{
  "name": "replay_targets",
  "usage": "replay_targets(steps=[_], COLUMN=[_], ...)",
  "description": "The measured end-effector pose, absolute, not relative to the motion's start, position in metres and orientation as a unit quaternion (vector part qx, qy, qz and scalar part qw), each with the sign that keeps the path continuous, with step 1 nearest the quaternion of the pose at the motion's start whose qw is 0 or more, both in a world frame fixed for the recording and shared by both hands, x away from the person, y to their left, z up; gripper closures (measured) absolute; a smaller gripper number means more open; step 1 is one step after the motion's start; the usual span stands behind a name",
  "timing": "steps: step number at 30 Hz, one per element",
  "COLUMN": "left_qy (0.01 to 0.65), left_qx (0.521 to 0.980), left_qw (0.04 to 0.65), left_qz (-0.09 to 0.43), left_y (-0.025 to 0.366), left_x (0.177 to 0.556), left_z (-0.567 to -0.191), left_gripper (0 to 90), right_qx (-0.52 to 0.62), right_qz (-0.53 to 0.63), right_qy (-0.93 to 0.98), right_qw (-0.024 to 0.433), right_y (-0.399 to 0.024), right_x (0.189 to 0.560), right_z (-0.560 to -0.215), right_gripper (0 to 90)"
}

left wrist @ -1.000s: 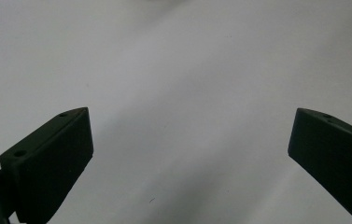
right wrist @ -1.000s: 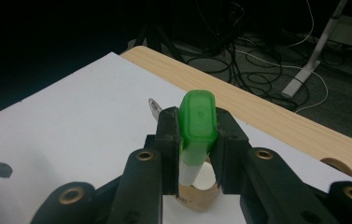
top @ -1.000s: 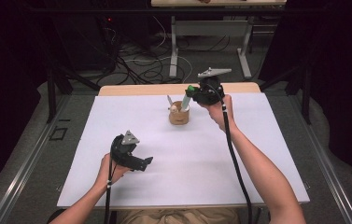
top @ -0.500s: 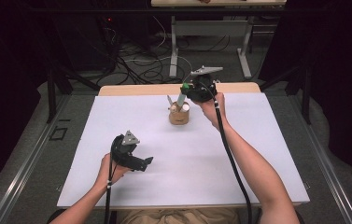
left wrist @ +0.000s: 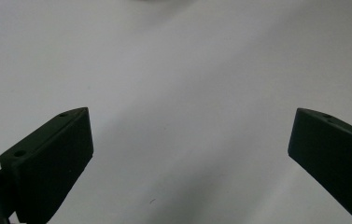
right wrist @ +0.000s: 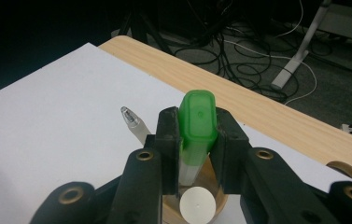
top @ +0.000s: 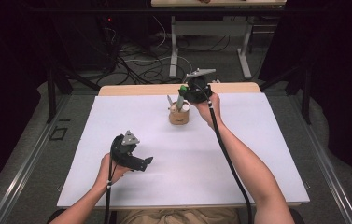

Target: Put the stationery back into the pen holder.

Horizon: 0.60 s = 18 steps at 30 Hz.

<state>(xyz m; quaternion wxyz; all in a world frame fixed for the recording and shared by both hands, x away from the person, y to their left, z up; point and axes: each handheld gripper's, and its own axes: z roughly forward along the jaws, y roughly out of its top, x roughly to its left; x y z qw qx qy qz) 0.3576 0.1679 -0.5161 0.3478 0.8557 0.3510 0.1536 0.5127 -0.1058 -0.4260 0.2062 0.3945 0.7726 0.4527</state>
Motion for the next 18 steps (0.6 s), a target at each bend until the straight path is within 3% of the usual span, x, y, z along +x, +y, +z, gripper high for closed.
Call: replay_targets(steps=[18], left_qy=[0.350], left_qx=[0.856], left_qw=[0.348], left_qz=[0.153], left_y=[0.168], left_x=[0.357], left_z=[-0.516], left_gripper=[0.3], right_qx=[0.398], right_qz=[0.419], right_qy=[0.787], right_qw=[0.215], right_y=[-0.089], right_x=[0.522], right_z=[-0.449], right_gripper=[74.4])
